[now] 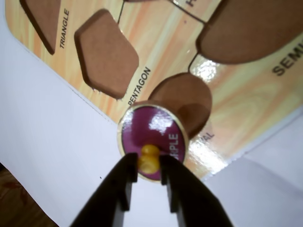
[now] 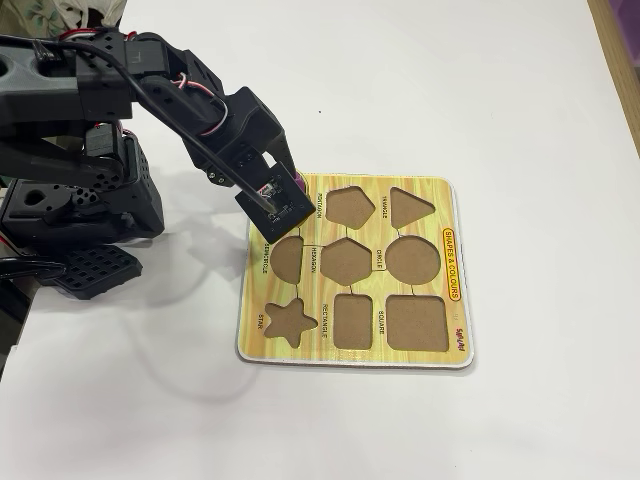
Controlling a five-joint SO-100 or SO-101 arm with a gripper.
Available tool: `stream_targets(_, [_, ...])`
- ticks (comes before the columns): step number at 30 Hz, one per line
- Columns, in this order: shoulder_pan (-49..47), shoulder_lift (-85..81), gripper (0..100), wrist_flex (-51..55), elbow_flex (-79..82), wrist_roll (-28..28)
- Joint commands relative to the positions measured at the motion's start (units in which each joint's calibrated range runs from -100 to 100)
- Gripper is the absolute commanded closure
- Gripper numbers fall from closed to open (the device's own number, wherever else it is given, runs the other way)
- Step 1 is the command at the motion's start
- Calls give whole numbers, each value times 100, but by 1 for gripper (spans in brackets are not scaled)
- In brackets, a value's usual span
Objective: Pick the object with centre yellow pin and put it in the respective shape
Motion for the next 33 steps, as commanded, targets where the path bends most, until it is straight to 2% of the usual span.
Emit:
stream_targets(1, [42,-66,99,44,-144,-73])
stream_targets(3, [-16,-74,99,62,-126,-31])
stream_targets(7, [42,-74,99,62,-135,544])
stream_targets(11, [-26,-74,99,53,-99,743])
stream_targets(19, [23,-74,99,53,-54,2061])
stream_targets(33, [62,-74,99,53,-36,4849])
